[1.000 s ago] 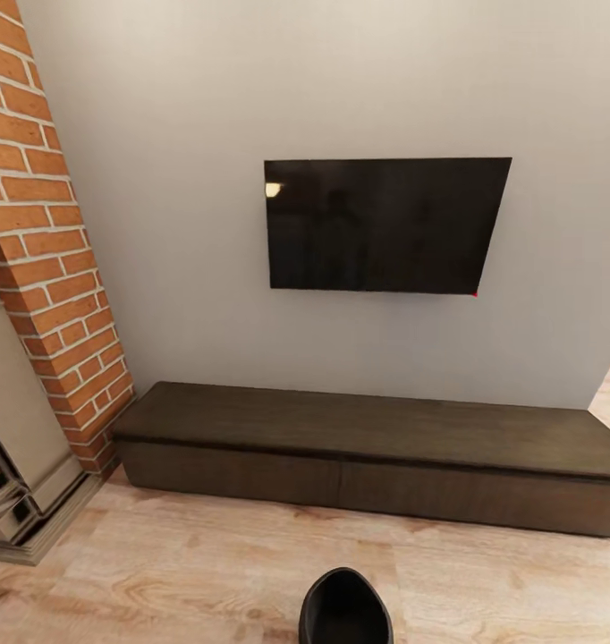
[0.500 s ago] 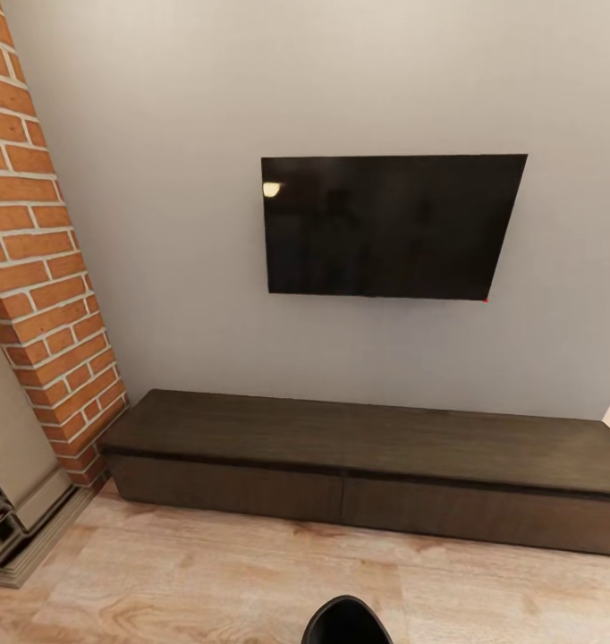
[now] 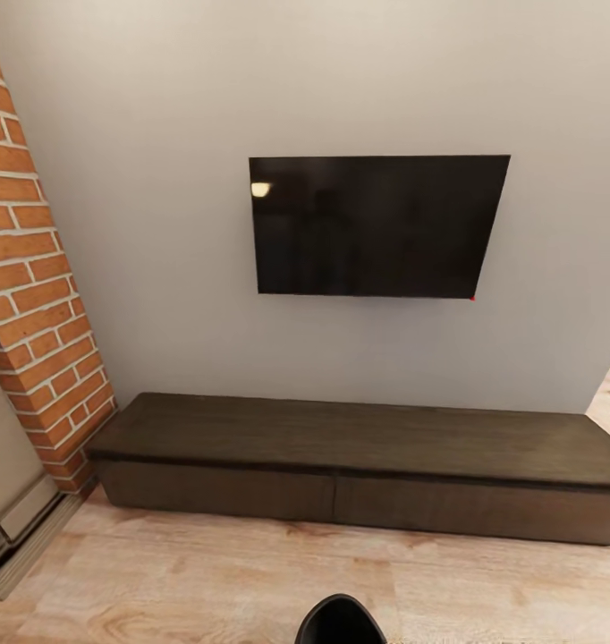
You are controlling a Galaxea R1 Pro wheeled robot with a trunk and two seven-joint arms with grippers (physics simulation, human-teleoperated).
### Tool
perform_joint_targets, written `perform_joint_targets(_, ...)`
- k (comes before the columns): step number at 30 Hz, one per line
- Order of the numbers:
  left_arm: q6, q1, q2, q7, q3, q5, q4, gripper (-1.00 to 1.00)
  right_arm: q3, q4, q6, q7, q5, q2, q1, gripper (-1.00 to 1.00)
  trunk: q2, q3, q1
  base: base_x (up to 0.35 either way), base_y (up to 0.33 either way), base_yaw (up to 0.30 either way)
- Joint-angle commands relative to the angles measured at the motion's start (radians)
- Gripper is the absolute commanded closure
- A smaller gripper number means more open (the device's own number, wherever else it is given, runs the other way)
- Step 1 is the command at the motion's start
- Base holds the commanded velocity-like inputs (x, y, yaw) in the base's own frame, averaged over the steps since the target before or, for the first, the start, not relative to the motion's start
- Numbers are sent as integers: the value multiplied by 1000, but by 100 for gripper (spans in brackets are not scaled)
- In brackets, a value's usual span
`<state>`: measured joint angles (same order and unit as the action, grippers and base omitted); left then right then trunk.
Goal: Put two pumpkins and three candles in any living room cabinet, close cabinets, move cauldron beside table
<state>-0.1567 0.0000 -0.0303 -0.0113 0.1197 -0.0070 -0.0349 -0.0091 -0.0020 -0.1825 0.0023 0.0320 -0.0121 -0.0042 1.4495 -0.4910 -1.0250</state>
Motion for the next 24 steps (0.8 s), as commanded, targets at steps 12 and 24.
perform_joint_targets(12,-3,0,0,-1,6,-1,0,-100,0,0,-4,1,3,0,0,-100,0,-1,0,0,0,-237)
perform_joint_targets(24,-85,0,-6,-5,-2,7,0,-100,-1,-12,-49,-3,8,5,0,-100,0,-1,0,0,0,-14)
